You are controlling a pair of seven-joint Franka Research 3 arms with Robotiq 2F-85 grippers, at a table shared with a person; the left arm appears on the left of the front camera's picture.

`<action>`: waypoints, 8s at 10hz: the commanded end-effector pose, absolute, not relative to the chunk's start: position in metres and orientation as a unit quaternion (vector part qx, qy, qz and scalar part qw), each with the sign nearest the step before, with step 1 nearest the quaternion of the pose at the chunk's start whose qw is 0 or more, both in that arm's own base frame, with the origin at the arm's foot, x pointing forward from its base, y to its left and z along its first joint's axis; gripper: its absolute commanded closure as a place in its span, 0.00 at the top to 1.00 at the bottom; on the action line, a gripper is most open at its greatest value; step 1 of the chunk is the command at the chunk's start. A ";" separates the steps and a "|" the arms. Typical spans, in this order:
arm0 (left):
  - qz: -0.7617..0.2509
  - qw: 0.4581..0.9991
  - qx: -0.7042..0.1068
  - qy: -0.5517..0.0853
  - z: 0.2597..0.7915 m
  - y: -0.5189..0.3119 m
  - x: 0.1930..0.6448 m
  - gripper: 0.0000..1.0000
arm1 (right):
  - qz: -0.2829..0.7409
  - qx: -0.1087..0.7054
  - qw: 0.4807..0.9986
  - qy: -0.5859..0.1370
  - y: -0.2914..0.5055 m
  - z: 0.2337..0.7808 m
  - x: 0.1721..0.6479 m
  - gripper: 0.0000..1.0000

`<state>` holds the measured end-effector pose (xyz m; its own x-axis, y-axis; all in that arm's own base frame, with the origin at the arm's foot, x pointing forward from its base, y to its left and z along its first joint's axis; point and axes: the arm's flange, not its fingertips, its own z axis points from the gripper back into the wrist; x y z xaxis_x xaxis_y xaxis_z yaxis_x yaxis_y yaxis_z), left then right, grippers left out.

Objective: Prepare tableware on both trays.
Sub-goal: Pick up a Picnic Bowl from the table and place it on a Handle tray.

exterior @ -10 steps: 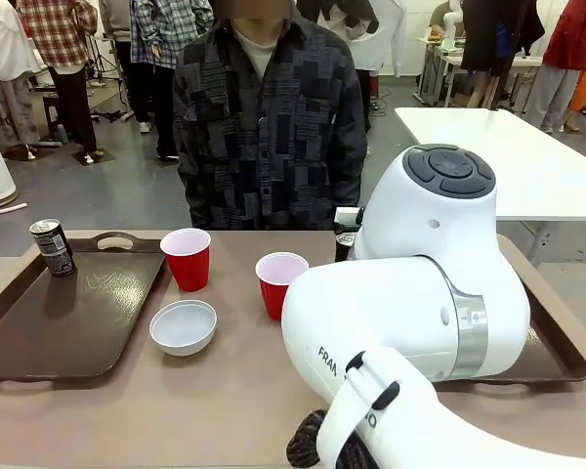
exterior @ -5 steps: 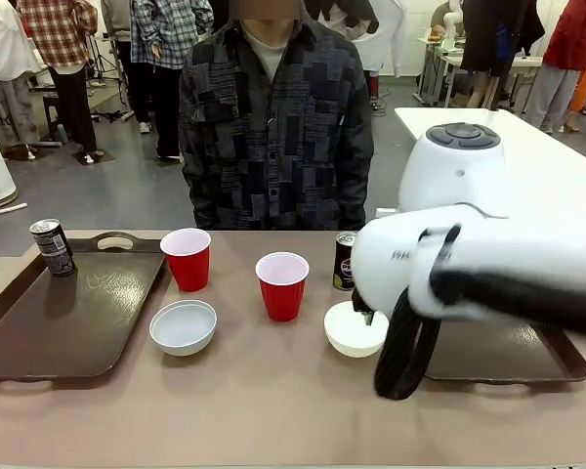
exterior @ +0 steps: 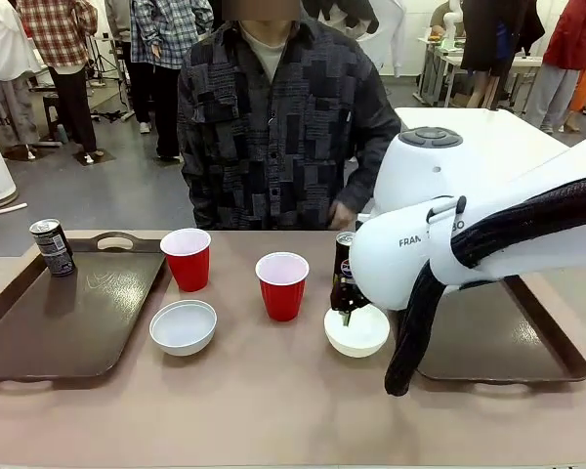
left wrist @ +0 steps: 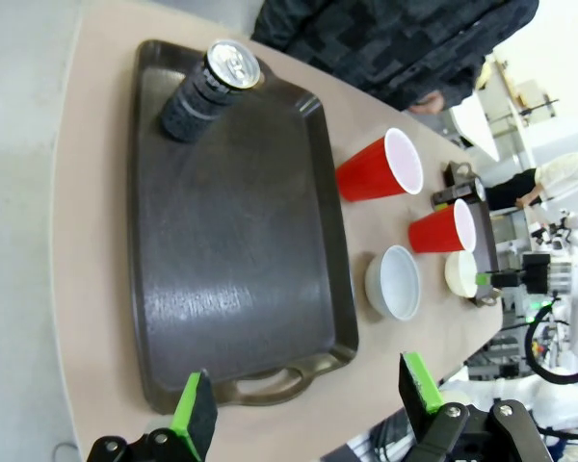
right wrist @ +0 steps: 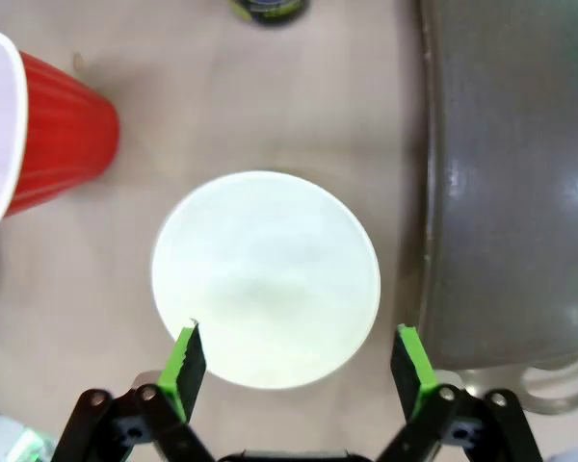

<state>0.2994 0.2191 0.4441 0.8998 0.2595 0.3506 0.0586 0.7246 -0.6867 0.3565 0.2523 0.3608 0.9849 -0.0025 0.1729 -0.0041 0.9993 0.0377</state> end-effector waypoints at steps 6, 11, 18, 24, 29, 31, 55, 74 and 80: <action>0.055 0.899 -0.373 -0.222 0.444 0.221 0.299 1.00 | -0.034 0.020 0.994 -0.099 0.252 0.340 0.373 0.44; 0.055 0.899 -0.373 -0.222 0.444 0.221 0.299 1.00 | -0.033 0.030 0.995 -0.094 0.248 0.339 0.373 0.15; 0.055 0.899 -0.373 -0.222 0.444 0.221 0.299 1.00 | 0.009 0.024 0.994 -0.104 0.238 0.374 0.339 0.02; 0.055 0.899 -0.373 -0.222 0.444 0.221 0.299 1.00 | -0.025 0.063 0.988 -0.137 0.142 0.430 0.292 0.02; 0.055 0.899 -0.373 -0.222 0.444 0.221 0.299 1.00 | -0.023 0.050 0.988 -0.147 0.181 0.465 0.325 0.02; 0.055 0.899 -0.373 -0.222 0.444 0.221 0.299 1.00 | -0.012 0.021 0.990 -0.141 0.140 0.468 0.345 0.03; 0.055 0.899 -0.373 -0.222 0.444 0.221 0.299 1.00 | -0.024 -0.013 0.993 -0.115 0.067 0.350 0.359 0.03; 0.055 0.899 -0.373 -0.222 0.444 0.221 0.299 1.00 | -0.025 0.035 0.995 -0.090 0.065 0.491 0.342 1.00; 0.055 0.899 -0.373 -0.222 0.444 0.221 0.299 1.00 | -0.025 0.035 0.995 -0.090 0.065 0.491 0.342 1.00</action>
<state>0.2993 0.2194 0.4442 0.8998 0.2600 0.3504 0.0577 0.7251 -0.6862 0.3386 0.0646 0.4950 0.9851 -0.0489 0.1647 0.0356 0.9960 0.0824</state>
